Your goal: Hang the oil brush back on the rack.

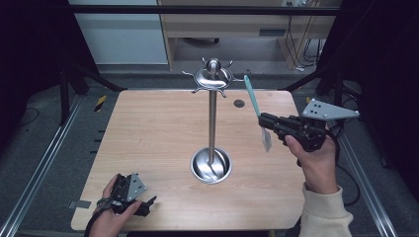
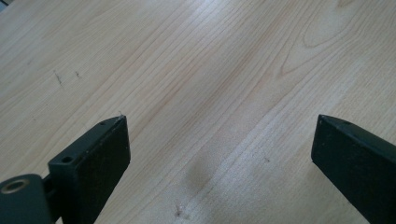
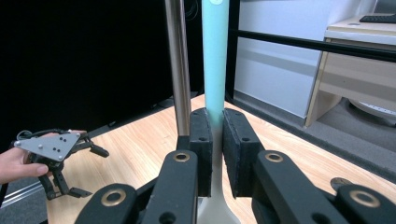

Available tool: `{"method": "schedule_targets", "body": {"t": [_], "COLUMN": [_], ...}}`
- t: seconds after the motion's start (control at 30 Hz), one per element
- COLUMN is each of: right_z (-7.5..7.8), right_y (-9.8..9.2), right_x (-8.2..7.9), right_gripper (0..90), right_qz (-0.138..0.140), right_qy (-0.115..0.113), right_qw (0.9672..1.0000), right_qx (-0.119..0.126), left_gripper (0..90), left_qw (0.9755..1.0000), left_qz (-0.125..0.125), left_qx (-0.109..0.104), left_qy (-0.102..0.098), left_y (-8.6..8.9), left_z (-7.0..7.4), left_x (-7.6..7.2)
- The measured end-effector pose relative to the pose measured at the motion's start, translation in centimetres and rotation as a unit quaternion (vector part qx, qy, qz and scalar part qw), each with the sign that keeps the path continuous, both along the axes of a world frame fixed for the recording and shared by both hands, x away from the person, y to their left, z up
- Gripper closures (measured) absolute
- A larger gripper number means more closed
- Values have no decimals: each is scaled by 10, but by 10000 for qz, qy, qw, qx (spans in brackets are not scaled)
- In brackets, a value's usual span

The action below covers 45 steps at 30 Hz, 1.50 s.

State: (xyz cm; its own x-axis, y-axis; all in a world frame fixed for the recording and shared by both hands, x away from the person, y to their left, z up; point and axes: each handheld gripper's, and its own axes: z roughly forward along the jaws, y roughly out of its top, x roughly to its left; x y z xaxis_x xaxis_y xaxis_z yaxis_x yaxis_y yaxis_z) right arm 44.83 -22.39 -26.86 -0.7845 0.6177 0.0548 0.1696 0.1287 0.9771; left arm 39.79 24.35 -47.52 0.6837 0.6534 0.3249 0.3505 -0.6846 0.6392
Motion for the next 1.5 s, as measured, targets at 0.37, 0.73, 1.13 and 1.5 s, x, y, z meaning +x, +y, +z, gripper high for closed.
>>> {"method": "schedule_targets", "body": {"t": [0.37,0.73,1.13,1.5], "right_z": [-3,-17,-26,-30], "right_y": [7,20,31,37], "right_x": [3,10,14,15], "right_gripper": [827,826,827,840], "right_qz": [80,164,120,35], "right_qy": [61,84,-18,-89], "right_qw": [9999,9996,9993,9990], "right_qx": [-30,201,356,429], "left_gripper": [40,40,40,41], "left_qw": [10000,10000,10000,10000], "left_qz": [4,3,-9,-29], "left_qx": [7,10,27,60], "left_qy": [4,5,17,22], "left_y": [0,0,0,-1], "left_z": [0,0,0,-1], "left_x": [0,0,0,0]}}
